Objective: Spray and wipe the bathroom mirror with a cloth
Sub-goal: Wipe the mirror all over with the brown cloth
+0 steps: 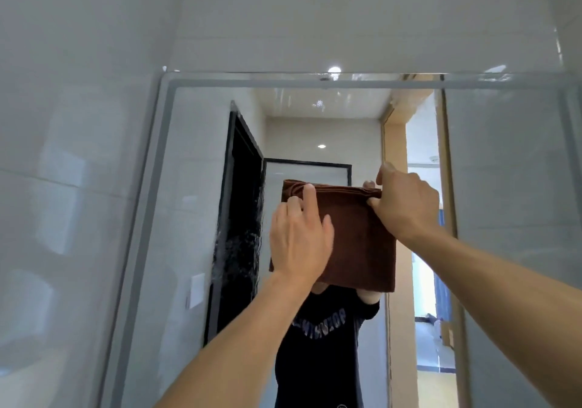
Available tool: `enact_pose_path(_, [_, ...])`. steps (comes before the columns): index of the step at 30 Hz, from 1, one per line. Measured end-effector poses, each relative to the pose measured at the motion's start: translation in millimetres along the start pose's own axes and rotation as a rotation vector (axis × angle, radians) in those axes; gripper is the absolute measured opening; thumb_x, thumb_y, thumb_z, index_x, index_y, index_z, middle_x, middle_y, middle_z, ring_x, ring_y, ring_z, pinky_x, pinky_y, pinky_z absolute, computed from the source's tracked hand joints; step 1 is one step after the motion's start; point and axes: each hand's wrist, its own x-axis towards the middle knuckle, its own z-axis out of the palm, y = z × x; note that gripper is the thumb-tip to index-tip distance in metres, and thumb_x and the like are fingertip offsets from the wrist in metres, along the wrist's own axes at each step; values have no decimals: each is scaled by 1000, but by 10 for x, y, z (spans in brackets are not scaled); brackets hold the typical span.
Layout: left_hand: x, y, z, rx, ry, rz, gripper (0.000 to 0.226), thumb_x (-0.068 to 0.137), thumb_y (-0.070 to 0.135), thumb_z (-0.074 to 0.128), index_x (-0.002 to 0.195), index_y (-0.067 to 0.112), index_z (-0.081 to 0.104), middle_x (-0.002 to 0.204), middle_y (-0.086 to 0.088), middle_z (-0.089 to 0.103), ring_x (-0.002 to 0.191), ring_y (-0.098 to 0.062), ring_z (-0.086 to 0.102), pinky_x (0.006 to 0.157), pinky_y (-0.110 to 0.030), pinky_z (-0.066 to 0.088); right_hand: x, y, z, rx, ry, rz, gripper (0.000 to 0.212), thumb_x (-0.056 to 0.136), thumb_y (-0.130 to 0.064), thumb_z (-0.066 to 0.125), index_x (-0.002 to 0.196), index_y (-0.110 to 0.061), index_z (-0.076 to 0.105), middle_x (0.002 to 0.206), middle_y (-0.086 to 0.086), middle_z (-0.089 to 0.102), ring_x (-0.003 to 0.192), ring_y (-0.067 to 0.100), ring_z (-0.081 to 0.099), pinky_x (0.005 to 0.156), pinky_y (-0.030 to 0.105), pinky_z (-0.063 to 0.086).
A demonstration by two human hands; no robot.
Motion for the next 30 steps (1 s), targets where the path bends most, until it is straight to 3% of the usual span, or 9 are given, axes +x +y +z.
enact_pose_path(2, [-222,163,97,57,-105,10,61,92,50,51,139,12,41,137,-27,48,125,-41,47,110,-51,37,2,-29,12,-5,8,-8,27,92,-21,67,114,-13,52,88,10,67,77,32,59,64,32,38])
enact_pose_path(5, [-380,388,314,89,-201,-92,75,93,60,43,149,11,33,158,-35,14,150,-47,9,121,-58,11,-17,-51,22,-6,4,-13,26,96,-19,63,116,-11,50,81,7,60,69,27,49,62,32,38])
enact_pose_path(11, [-204,548,534,61,-96,-171,73,92,59,45,142,5,39,158,-37,9,150,-48,1,120,-62,7,-22,2,72,-68,-17,-39,11,96,-16,59,94,-15,48,64,-2,42,63,24,48,58,31,35])
enact_pose_path(16, [-136,441,576,91,-83,-104,71,95,58,34,147,9,33,160,-34,7,152,-44,0,121,-59,7,-76,-85,64,120,-4,-62,13,95,-29,63,94,-16,67,81,3,67,76,22,63,69,32,51])
enact_pose_path(20, [0,338,574,128,-112,-48,75,93,51,29,156,14,16,161,-33,-1,152,-43,-4,121,-58,6,-183,-284,127,367,36,-115,23,99,-21,53,94,-14,75,80,3,73,70,19,68,77,37,60])
enact_pose_path(22, [144,227,578,175,-117,18,76,95,50,31,159,17,4,161,-33,-4,151,-44,-5,121,-58,6,-216,-366,141,419,67,-124,23,99,-15,52,102,-13,74,89,3,74,76,14,64,84,31,57])
enact_pose_path(25, [462,16,540,179,-126,126,73,97,51,22,159,18,2,161,-32,-4,151,-44,-7,120,-58,5,-229,-443,131,499,103,-125,23,98,-8,54,115,-13,67,106,1,67,90,12,59,90,26,51])
enact_pose_path(28, [817,-183,440,220,-151,215,79,93,63,5,159,21,1,163,-29,-4,152,-40,-8,122,-56,2,-208,-463,78,512,139,-156,20,96,-5,53,108,-13,66,107,0,60,91,13,56,81,17,44])
enact_pose_path(30, [1020,-284,376,228,-166,260,81,92,69,4,159,24,1,164,-25,-4,153,-36,-8,123,-53,-1,-174,-478,30,507,162,-188,20,96,-5,51,104,-11,68,105,0,60,89,13,55,77,16,43])
